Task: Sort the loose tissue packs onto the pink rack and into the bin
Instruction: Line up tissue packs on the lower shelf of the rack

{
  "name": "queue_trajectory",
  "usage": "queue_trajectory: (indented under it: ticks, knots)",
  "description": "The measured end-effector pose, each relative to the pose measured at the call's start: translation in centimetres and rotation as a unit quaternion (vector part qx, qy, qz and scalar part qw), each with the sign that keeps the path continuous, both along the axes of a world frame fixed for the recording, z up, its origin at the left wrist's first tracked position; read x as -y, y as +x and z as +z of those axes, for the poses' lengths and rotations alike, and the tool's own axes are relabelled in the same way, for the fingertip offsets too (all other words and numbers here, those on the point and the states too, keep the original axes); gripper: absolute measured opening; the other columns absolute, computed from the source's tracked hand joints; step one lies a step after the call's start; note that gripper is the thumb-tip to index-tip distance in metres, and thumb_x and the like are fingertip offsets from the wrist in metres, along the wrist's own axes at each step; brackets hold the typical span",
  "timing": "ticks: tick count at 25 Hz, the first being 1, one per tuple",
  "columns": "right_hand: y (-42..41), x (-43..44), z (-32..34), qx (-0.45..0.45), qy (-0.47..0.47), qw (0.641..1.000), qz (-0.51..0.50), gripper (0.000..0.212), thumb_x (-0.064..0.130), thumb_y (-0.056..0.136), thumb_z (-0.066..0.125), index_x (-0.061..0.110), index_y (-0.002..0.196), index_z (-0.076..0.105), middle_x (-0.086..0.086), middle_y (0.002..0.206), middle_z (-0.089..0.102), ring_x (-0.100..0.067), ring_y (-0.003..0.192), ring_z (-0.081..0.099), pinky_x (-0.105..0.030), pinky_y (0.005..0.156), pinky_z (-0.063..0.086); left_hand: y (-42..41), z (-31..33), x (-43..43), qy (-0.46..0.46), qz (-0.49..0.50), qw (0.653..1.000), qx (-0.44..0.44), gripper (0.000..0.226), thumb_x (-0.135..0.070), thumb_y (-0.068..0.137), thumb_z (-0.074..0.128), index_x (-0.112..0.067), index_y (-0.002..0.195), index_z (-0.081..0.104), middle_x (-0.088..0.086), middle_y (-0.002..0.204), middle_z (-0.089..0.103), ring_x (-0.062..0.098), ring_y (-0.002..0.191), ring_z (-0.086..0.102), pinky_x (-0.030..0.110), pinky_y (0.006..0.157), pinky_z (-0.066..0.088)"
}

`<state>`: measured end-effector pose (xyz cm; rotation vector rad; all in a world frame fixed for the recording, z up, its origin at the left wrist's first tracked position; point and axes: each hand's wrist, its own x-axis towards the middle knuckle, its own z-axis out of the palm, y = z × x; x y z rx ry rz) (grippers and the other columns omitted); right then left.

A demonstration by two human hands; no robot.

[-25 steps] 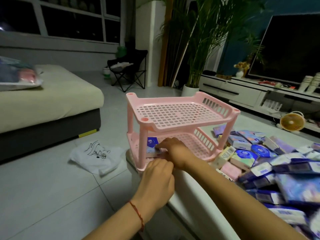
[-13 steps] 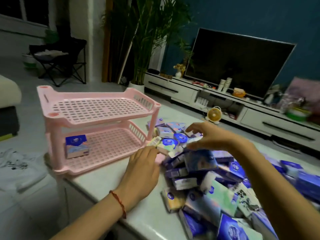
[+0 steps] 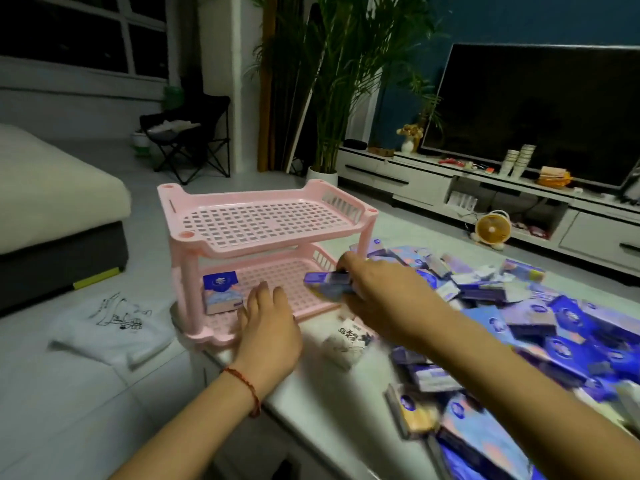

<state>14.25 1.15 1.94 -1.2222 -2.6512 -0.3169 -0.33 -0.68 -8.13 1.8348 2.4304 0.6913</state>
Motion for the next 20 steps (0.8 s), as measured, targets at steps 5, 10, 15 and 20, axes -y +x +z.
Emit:
queue_trajectory:
  ticks: [5,10,15,20]
  knots:
    - [-7.8,-4.5,-5.6,-0.089,-0.097,0.991,0.011,0.027,0.023,0.097,0.039,0.006,0.118,0.038,-0.018,0.119,0.057,-0.033,0.107,0.056,-0.037,0.077,0.042,-2.1,-0.1,-1.0,-0.111,0.101,0.987,-0.054,0.061,-0.017,0.090,0.040,0.004,0.142,0.017,0.023,0.150,0.014,0.038,0.140,0.014,0.046,0.115,0.014]
    - [-10.8,-7.8,-10.1,-0.147,-0.201,0.968,0.024,0.033,0.018,0.092,0.048,0.006,0.123,0.044,-0.018,0.122,0.047,-0.033,0.106,0.051,-0.032,0.078,0.038,-3.1,-1.3,-2.4,-0.138,0.043,0.981,-0.132,0.052,-0.014,0.091,0.036,0.006,0.138,0.030,0.030,0.137,0.033,0.041,0.126,0.029,0.048,0.111,0.021]
    - [-12.2,-9.1,-11.8,-0.130,-0.202,0.968,0.069,0.050,0.021,0.092,0.048,0.019,0.141,0.038,-0.011,0.144,0.036,-0.029,0.124,0.041,-0.030,0.100,0.034,-4.7,-1.7,-3.4,-0.110,0.077,0.989,-0.057,0.069,-0.019,0.091,0.041,0.002,0.147,0.004,0.019,0.155,0.004,0.030,0.144,0.004,0.039,0.119,0.007]
    - [-13.4,-9.8,-12.3,-0.228,-0.198,0.953,0.014,0.036,0.023,0.088,0.054,0.011,0.122,0.046,-0.012,0.120,0.050,-0.032,0.107,0.048,-0.042,0.087,0.040,-3.7,-1.9,-3.1,-0.062,0.085,0.993,-0.048,0.068,-0.019,0.058,0.070,0.020,0.112,0.054,0.036,0.120,0.053,0.044,0.113,0.056,0.048,0.095,0.048]
